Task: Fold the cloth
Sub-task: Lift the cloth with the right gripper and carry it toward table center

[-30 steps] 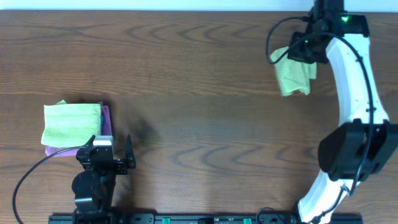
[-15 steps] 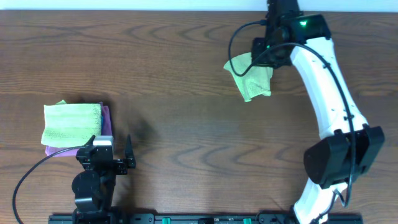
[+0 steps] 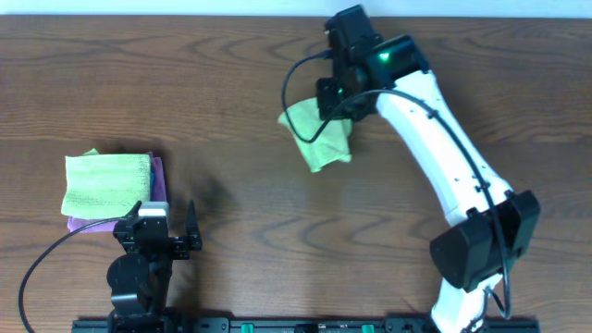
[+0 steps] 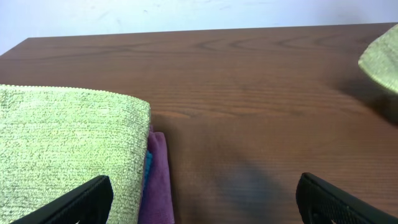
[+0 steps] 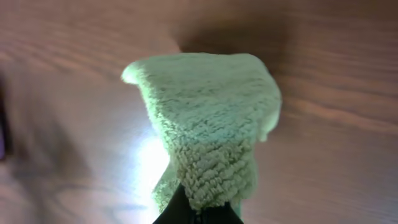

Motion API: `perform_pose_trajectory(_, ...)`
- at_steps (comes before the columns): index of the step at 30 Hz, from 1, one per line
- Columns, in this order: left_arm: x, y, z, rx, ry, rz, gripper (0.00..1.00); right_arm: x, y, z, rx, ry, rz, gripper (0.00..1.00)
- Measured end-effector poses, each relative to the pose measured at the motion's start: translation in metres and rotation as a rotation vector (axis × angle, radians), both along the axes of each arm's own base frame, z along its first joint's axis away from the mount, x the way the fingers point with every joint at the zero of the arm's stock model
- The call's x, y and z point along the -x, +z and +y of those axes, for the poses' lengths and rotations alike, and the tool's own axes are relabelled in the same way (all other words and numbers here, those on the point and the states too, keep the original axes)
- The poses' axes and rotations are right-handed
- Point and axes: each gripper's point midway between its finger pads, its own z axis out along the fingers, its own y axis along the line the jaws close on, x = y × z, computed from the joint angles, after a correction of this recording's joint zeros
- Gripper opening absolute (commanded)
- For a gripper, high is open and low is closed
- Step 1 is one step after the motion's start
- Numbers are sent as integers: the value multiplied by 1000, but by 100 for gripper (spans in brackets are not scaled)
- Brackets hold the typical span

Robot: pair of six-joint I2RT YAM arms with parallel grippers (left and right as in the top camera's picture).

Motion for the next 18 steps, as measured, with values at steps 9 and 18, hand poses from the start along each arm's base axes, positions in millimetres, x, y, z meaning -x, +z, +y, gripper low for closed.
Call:
perform_pose_trajectory(9,0,0,0,0,0,0,95,10,-1,13,4,29,12,1)
perform_pose_trajectory(18,0,0,0,0,0,0,95,7,-24,26,22,51,38,1)
